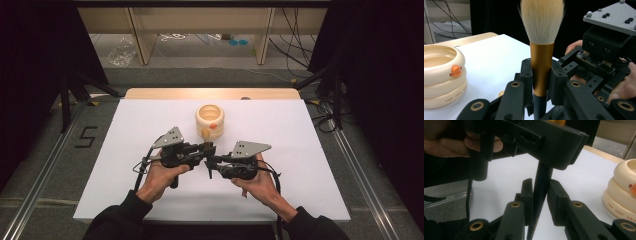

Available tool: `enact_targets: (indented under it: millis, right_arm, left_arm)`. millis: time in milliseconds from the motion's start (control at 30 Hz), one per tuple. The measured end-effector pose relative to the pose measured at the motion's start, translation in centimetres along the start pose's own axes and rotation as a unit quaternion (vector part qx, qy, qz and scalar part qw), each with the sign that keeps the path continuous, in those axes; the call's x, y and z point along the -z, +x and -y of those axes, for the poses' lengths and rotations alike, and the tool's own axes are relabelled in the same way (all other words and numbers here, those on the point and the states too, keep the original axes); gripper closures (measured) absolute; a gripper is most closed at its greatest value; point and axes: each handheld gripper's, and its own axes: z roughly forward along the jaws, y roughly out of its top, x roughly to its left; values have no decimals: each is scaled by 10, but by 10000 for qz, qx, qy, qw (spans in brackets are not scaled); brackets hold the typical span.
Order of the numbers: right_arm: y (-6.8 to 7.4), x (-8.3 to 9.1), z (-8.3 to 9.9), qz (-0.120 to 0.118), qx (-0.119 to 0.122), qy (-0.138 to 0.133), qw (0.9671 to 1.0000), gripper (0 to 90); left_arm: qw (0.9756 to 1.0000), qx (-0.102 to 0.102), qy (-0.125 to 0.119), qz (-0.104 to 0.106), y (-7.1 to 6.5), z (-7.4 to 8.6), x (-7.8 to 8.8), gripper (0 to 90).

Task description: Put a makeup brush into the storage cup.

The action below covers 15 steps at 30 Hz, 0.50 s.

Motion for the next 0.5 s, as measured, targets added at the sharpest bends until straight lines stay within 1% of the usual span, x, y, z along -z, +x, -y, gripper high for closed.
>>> enact_targets:
  millis: [33,67,100,133,167,200,233,267,300,333,400,433,467,500]
  right_arm:
    - [0,0,0,0,23,31,10000,750]
    - [0,0,0,0,23,31,10000,750]
    - [0,0,0,19,8,16,10000,728]
    - [-1,1,0,26,1,33,10000,702]
    - [-1,1,0,12,-56,85,9999,677]
    - [-2,1,0,44,-38,93,9999,654]
    - [-2,1,0,44,-38,93,9999,654]
    - [-3,1,0,90,-51,112,9999,625]
    - [-4,3,0,201,-83,92,9997,582]
    - [-4,4,0,229,-97,95,9996,565]
    - [-6,6,1,287,-136,82,9995,524]
    - [-6,6,1,287,-136,82,9995,524]
    - [-6,8,1,361,-143,133,9992,508]
    - [-8,12,2,405,-203,145,9989,488]
  left_arm:
    - [10000,58,26,-51,-1,0,-1,764]
    - [10000,58,26,-51,-1,0,-1,764]
    - [10000,-20,45,-40,-1,0,-1,764]
    - [10000,-48,51,-58,0,0,-1,764]
    - [9999,2,54,-116,-1,1,-1,764]
    - [9999,2,54,-116,-1,1,-1,764]
    - [9999,-8,56,-130,-1,1,-1,764]
    - [9998,-130,70,-115,1,0,0,764]
    - [9998,-98,60,-188,2,0,1,764]
    - [9998,-98,60,-188,2,0,1,764]
    - [9995,-134,60,-263,5,-1,2,764]
    - [9995,-111,51,-306,6,-1,2,764]
    - [9994,-57,38,-353,8,-1,2,764]
    - [9991,-18,5,-422,10,-2,2,764]
